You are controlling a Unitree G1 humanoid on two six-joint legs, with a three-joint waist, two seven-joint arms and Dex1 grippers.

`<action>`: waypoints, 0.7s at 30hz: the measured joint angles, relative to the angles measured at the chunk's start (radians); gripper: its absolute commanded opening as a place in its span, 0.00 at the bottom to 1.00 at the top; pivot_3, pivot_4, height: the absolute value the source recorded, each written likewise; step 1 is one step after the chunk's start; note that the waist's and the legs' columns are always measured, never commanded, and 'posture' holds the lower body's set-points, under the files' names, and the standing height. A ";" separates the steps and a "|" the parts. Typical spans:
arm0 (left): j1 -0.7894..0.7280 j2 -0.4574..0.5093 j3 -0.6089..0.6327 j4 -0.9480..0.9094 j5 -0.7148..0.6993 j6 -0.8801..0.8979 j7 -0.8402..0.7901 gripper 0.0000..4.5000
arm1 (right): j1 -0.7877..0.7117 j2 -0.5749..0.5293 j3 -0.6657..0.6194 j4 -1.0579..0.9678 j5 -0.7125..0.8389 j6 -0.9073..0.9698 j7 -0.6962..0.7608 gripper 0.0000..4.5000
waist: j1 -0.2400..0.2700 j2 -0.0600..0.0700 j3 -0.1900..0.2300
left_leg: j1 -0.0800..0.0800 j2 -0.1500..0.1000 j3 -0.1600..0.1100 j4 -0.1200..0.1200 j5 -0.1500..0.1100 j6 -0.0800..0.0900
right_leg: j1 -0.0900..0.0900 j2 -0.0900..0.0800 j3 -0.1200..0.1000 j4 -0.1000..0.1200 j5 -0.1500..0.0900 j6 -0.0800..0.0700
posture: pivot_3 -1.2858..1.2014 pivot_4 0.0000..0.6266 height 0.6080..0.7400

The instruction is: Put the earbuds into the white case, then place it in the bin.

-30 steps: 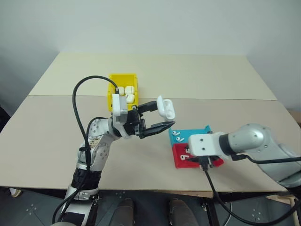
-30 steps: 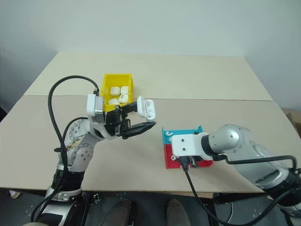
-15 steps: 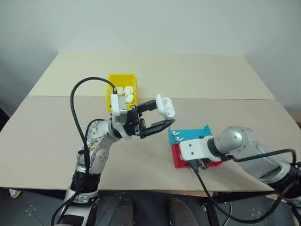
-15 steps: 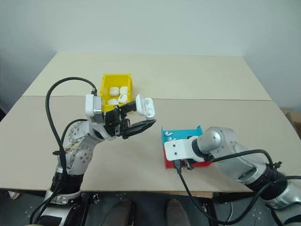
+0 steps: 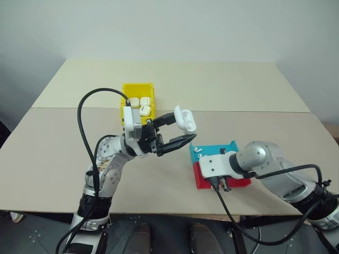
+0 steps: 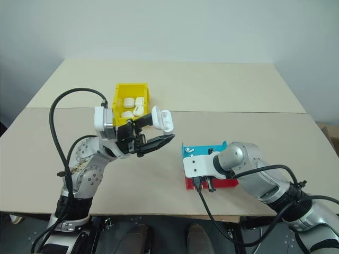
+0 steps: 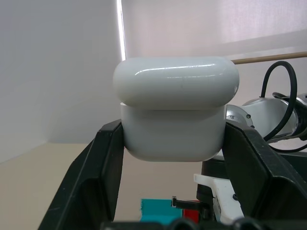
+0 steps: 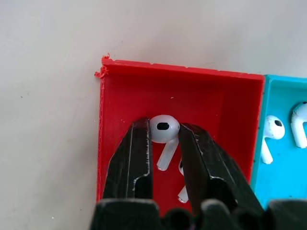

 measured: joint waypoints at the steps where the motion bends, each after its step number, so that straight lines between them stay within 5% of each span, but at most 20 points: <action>1: 0.000 0.001 0.000 0.000 0.000 0.000 0.000 0.62 | 0.000 0.002 -0.001 0.001 -0.001 -0.001 0.001 0.14 | 0.000 0.000 0.000 | 0.000 0.000 0.000 0.000 0.000 0.000 | 0.000 0.000 0.000 0.000 0.000 0.000 | 0.52 0.24 1.00; 9: -0.002 0.024 -0.002 -0.001 -0.018 0.009 -0.022 0.62 | 0.067 0.029 -0.136 -0.015 0.095 0.086 -0.005 0.14 | 0.002 0.000 0.000 | -0.001 0.000 0.000 0.000 0.000 0.000 | -0.001 0.000 0.000 0.000 0.000 0.000 | 0.52 0.24 1.00; 16: -0.046 0.013 -0.016 0.007 -0.035 0.022 -0.035 0.62 | 0.223 0.265 -0.824 -0.134 0.620 0.147 -0.066 0.14 | 0.011 0.000 0.000 | -0.002 0.000 -0.002 0.000 0.000 0.000 | 0.002 0.000 -0.002 -0.003 0.000 0.001 | 0.52 0.24 1.00; 21: -0.102 -0.003 -0.042 0.030 -0.042 0.065 -0.044 0.62 | 0.144 0.447 -1.020 -0.131 0.910 0.176 -0.302 0.14 | -0.006 0.001 0.000 | 0.000 0.000 -0.002 -0.001 0.000 0.000 | 0.001 0.001 0.000 0.000 0.001 0.000 | 0.52 0.24 1.00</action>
